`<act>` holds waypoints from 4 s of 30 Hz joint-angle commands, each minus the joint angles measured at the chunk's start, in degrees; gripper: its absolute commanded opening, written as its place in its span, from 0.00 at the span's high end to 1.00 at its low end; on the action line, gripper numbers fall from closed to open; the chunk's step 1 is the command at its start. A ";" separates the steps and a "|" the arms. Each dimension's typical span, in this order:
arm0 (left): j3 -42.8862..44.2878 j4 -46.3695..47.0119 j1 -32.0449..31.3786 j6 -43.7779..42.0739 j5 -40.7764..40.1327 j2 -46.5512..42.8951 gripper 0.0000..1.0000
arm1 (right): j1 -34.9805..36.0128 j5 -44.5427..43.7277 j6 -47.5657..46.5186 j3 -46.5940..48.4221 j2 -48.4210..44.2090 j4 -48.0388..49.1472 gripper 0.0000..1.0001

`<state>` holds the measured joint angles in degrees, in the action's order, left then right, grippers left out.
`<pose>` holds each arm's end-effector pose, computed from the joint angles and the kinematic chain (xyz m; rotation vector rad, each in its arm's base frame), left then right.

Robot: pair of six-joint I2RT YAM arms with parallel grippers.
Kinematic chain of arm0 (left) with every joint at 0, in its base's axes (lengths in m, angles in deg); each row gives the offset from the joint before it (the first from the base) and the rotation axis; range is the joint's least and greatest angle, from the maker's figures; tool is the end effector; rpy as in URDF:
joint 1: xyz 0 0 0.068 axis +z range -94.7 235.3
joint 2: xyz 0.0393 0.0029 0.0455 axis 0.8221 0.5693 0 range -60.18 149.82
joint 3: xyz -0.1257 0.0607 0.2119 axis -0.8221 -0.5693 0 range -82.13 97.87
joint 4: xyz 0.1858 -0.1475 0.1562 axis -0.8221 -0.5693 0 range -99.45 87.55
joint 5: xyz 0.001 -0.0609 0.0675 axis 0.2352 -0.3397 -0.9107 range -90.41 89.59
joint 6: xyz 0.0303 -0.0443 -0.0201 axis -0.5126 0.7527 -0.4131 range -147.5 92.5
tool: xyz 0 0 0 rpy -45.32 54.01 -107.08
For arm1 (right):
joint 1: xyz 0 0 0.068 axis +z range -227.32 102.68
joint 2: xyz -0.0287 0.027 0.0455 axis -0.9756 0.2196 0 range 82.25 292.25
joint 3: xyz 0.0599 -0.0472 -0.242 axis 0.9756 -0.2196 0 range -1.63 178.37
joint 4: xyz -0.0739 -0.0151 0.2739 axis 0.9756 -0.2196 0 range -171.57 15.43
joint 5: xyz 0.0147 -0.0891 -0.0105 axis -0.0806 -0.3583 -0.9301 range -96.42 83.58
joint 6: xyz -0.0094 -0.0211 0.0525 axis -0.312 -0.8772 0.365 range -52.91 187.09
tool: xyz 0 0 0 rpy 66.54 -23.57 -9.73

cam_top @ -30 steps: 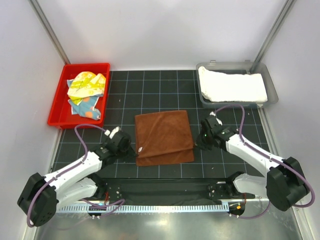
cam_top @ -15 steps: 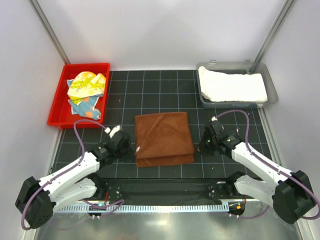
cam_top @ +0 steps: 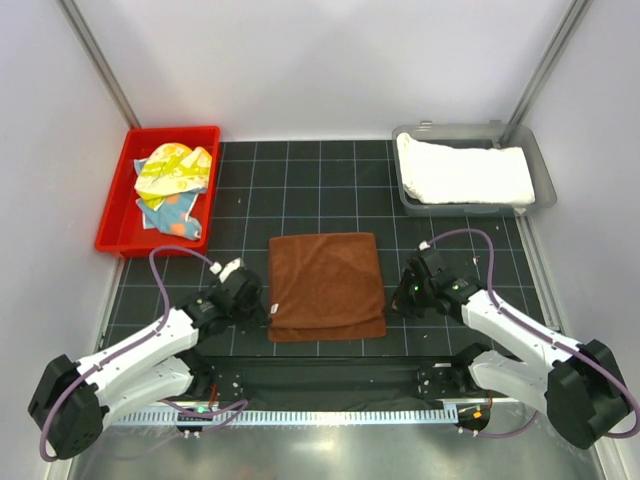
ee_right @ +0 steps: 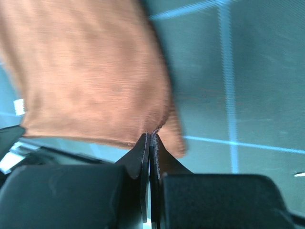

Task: Fold and stack the towels
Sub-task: Fold the towel

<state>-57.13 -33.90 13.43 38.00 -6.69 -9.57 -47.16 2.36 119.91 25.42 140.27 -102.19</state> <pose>0.1488 -0.1272 0.1442 -0.5874 2.5970 -0.5477 0.1799 0.1117 0.1362 0.4826 2.7105 0.6708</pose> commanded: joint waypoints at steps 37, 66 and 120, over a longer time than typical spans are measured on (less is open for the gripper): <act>5.70 -13.47 -6.03 4.11 2.94 -11.22 1.00 | 8.34 -0.07 7.91 -3.46 -20.57 -10.00 0.99; -2.68 -10.13 -7.09 3.77 6.72 -12.12 0.57 | 9.40 -1.56 3.19 -6.68 -26.20 -12.72 0.58; 61.39 -3.35 26.39 -39.74 12.00 65.92 1.00 | -12.66 -0.69 -28.73 42.20 50.16 15.05 0.99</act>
<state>-1.22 -35.67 38.28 0.32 4.39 54.08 -59.36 3.21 94.05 63.07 188.77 -89.16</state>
